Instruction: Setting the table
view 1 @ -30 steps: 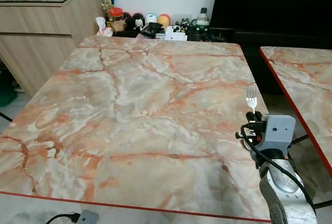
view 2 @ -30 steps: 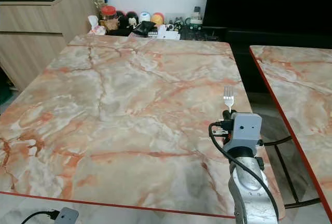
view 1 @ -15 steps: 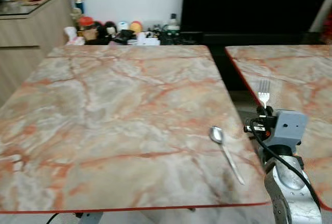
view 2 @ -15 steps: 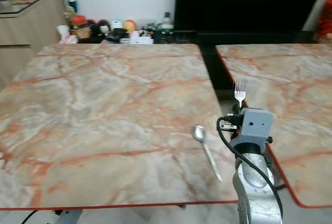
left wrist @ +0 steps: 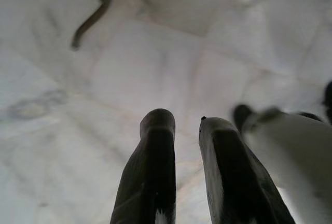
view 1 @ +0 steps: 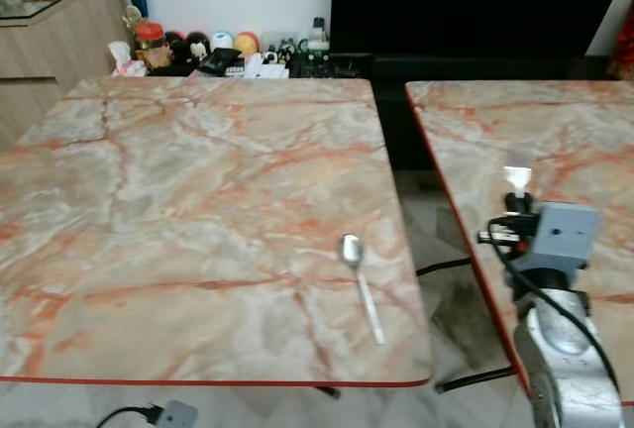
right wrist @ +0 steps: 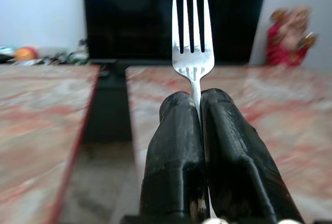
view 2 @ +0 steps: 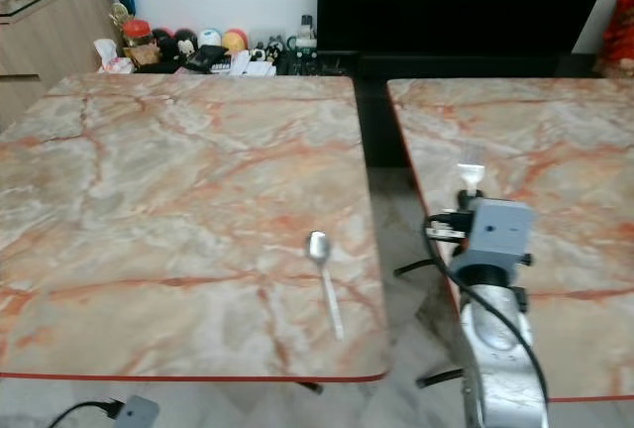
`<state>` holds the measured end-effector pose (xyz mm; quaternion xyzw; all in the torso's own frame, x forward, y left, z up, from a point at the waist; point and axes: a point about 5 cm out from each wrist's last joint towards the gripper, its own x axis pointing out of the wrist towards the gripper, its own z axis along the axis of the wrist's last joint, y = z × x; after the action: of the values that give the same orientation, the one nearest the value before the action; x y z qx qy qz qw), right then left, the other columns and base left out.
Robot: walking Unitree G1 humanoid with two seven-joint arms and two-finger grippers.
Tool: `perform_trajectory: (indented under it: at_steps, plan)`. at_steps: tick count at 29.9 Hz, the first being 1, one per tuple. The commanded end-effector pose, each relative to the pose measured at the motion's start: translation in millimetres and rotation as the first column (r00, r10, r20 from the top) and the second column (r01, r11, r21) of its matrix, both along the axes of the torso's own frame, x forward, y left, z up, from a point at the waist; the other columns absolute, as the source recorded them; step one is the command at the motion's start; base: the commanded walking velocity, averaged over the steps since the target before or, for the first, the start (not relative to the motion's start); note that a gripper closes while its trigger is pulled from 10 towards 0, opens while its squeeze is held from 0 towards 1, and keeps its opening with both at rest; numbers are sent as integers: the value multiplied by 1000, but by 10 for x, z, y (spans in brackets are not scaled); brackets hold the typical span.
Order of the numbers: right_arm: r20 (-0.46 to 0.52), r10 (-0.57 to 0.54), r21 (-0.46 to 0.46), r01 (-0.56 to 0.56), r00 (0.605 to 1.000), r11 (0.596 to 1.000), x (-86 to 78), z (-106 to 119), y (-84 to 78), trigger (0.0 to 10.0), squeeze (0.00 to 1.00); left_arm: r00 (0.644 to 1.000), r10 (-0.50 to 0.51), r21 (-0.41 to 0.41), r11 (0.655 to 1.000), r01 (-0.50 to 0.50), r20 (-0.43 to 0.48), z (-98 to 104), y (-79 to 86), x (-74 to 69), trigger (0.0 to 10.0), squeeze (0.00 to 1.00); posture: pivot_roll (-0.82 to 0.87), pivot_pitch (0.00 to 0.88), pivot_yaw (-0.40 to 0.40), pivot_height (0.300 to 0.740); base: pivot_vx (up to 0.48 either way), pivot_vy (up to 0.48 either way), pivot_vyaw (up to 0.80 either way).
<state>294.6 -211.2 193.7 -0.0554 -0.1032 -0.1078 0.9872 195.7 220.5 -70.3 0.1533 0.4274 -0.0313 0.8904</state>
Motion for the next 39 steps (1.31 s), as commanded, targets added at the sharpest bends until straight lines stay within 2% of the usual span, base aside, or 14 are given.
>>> perform_trajectory:
  at_steps: [1, 7, 13, 19, 39]
  plan:
    - [40, 20, -5, -20, 999, 1000, 3, 84, 64, 10000, 0, 999, 3, 13, 1000, -3, -32, -37, 47, -87, 10000, 0, -42, 134, 8, 740, 0, -480, 0]
    - [96, -14, -32, 17, 995, 999, -12, 179, 12, 10000, 0, 999, 2, 11, 1000, -2, -37, -41, 46, -92, 10000, 0, -45, 141, 8, 740, 0, -480, 0]
    - [156, -63, -19, 66, 986, 998, -30, 276, -58, 10000, 0, 999, -2, 10, 1000, 2, -40, -42, 38, -89, 10000, 0, -49, 144, 10, 740, 0, -480, 0]
    - [150, -69, -53, 78, 986, 996, -23, 263, -64, 10000, 0, 999, 2, 6, 1000, -1, -39, -44, 24, -85, 10000, 0, -50, 144, 7, 740, 0, -480, 0]
    - [191, -114, -54, 127, 975, 990, -42, 326, -142, 10000, 0, 998, 11, 8, 1000, -11, -56, -72, 39, -149, 10000, 0, -52, 135, 4, 740, 0, -480, 0]
